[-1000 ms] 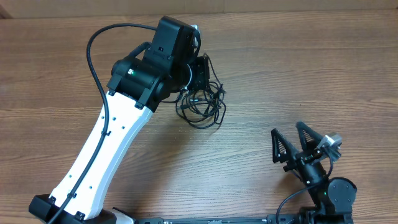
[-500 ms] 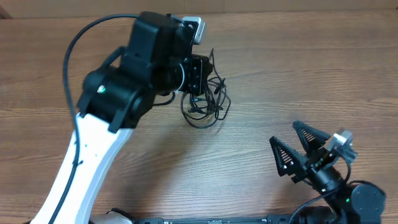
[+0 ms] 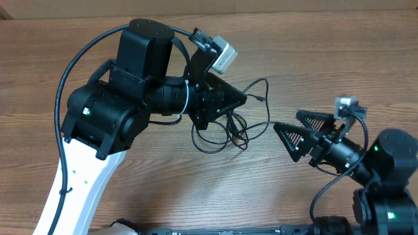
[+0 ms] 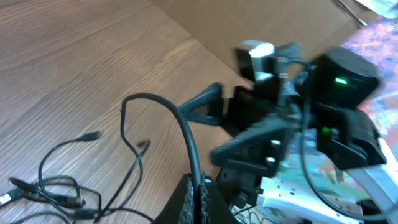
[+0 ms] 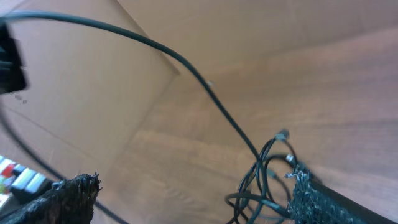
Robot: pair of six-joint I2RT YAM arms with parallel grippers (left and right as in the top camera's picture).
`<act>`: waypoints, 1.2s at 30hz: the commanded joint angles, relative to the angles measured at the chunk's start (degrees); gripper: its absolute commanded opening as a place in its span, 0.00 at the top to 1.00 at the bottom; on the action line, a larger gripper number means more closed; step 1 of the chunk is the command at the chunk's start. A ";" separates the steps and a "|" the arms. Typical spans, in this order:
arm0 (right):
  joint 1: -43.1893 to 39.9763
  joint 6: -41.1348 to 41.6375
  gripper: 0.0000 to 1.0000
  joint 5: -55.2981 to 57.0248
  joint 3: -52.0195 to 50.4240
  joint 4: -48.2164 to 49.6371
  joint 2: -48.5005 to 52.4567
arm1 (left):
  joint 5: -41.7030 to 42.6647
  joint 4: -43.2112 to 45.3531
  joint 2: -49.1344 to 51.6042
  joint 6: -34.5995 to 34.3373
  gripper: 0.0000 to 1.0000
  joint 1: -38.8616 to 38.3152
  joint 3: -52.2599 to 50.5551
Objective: Untangle cables
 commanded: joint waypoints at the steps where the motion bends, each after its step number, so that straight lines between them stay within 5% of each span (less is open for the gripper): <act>1: -0.11 0.55 0.00 -2.84 1.14 -0.55 2.93 | 6.99 0.68 -0.33 2.45 0.96 0.20 1.09; 8: -0.09 1.60 0.00 -2.84 1.14 1.11 8.66 | 9.75 0.94 -0.33 -0.39 0.96 0.20 1.09; 15: -0.09 1.57 0.33 -2.80 1.14 1.44 12.00 | 14.62 2.84 -0.33 -3.08 0.96 0.20 1.09; 25: 2.23 1.57 0.37 -2.40 1.14 4.22 14.01 | 21.81 7.32 -0.33 -4.04 0.96 0.20 1.09; 29: 2.91 1.62 0.78 1.42 1.16 5.46 14.01 | 21.27 7.15 -0.33 -4.09 0.96 0.20 1.09; 33: 2.91 2.99 0.96 2.14 1.70 8.24 13.99 | 13.64 5.53 -0.33 -7.21 0.96 0.24 1.09; 36: 2.91 5.16 0.96 2.38 4.28 11.52 13.99 | 4.52 3.82 -0.33 -10.43 0.96 0.24 1.09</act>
